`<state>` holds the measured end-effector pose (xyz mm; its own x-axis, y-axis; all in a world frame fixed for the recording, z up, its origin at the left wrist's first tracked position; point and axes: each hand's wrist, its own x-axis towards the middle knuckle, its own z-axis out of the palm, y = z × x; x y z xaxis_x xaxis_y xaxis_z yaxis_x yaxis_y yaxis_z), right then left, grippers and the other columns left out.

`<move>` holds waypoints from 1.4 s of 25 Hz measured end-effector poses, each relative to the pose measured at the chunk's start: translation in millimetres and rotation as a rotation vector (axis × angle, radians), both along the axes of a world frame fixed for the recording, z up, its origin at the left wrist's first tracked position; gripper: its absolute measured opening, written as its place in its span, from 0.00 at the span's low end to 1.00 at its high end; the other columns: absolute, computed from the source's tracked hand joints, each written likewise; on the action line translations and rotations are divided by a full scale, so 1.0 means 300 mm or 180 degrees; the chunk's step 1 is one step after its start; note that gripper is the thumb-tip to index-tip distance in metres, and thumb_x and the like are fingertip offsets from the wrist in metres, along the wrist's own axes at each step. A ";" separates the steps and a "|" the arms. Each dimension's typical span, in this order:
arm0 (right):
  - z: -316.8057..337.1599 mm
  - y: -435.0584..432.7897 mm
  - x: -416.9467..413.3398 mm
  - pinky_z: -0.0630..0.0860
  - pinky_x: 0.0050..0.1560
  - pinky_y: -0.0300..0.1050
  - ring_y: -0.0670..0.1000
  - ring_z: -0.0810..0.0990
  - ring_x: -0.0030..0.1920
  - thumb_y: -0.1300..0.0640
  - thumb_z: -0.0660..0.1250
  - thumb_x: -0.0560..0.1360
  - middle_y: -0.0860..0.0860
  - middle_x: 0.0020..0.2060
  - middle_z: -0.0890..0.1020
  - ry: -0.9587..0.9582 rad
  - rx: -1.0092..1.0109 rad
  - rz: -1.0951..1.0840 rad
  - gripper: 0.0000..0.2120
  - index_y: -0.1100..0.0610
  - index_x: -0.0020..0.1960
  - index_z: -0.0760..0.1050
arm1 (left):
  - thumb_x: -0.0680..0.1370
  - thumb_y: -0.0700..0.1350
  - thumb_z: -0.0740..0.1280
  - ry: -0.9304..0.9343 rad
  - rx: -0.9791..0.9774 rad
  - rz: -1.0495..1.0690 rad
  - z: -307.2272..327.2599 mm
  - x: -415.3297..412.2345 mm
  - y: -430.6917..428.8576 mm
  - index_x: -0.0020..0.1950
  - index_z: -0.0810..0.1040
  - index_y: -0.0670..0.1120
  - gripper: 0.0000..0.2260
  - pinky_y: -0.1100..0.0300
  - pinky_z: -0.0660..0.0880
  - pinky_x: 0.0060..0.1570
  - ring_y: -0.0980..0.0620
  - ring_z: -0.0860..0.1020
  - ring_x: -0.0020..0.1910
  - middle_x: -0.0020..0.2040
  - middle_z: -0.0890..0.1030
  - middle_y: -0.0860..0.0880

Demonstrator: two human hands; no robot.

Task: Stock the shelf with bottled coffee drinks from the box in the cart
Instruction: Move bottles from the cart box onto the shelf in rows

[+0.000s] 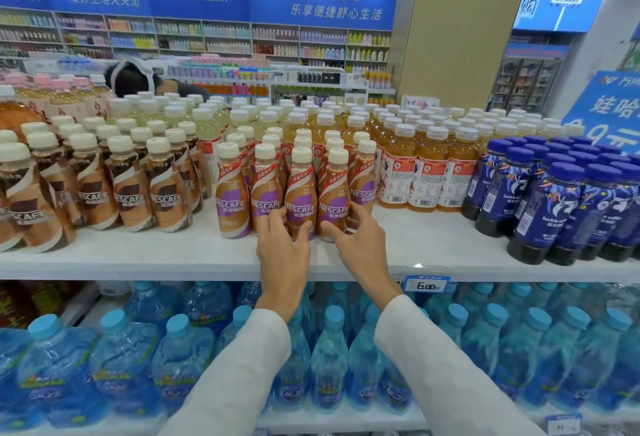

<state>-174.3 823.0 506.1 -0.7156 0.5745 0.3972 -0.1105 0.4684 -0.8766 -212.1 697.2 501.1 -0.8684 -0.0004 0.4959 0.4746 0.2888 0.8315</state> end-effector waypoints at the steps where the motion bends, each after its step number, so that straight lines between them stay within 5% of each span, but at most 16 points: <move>1: -0.001 -0.001 -0.005 0.77 0.51 0.33 0.32 0.78 0.48 0.50 0.77 0.73 0.39 0.53 0.80 -0.0006 0.0011 -0.0002 0.27 0.51 0.69 0.74 | 0.80 0.48 0.73 0.0021 -0.0015 0.0009 -0.002 -0.005 0.000 0.67 0.74 0.45 0.19 0.47 0.79 0.60 0.46 0.78 0.60 0.62 0.75 0.46; 7: -0.018 0.003 -0.027 0.79 0.57 0.40 0.44 0.80 0.57 0.47 0.76 0.73 0.44 0.60 0.81 -0.0009 0.0096 -0.0090 0.29 0.51 0.71 0.72 | 0.79 0.49 0.73 0.0108 0.0048 0.0068 -0.018 -0.017 0.002 0.64 0.75 0.45 0.17 0.47 0.81 0.56 0.49 0.79 0.56 0.60 0.76 0.47; 23: -0.005 -0.019 0.019 0.75 0.68 0.55 0.52 0.76 0.68 0.50 0.73 0.77 0.51 0.70 0.76 -0.0246 0.0236 0.0038 0.33 0.55 0.77 0.65 | 0.79 0.49 0.73 0.0000 -0.0059 -0.0020 -0.006 0.012 -0.016 0.66 0.72 0.46 0.19 0.50 0.78 0.58 0.50 0.77 0.57 0.62 0.76 0.47; 27: -0.019 -0.063 0.133 0.73 0.69 0.52 0.47 0.74 0.66 0.57 0.68 0.80 0.47 0.69 0.75 -0.0097 0.0392 0.0072 0.25 0.51 0.76 0.67 | 0.80 0.50 0.72 0.0020 -0.0161 -0.0136 -0.018 0.059 -0.068 0.67 0.75 0.47 0.18 0.55 0.76 0.57 0.51 0.77 0.57 0.62 0.78 0.50; 35: -0.155 -0.218 0.362 0.71 0.71 0.43 0.38 0.72 0.68 0.50 0.68 0.81 0.37 0.67 0.76 -0.0072 0.0241 0.0636 0.20 0.44 0.72 0.72 | 0.81 0.50 0.70 -0.0283 0.0011 0.0117 -0.150 0.271 -0.300 0.65 0.79 0.51 0.13 0.62 0.75 0.60 0.61 0.78 0.59 0.59 0.81 0.58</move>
<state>-65.6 757.6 459.7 -0.8215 0.3895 0.4164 -0.1884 0.5039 -0.8430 -130.7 607.2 456.0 -0.9083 -0.0346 0.4169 0.3882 0.3016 0.8708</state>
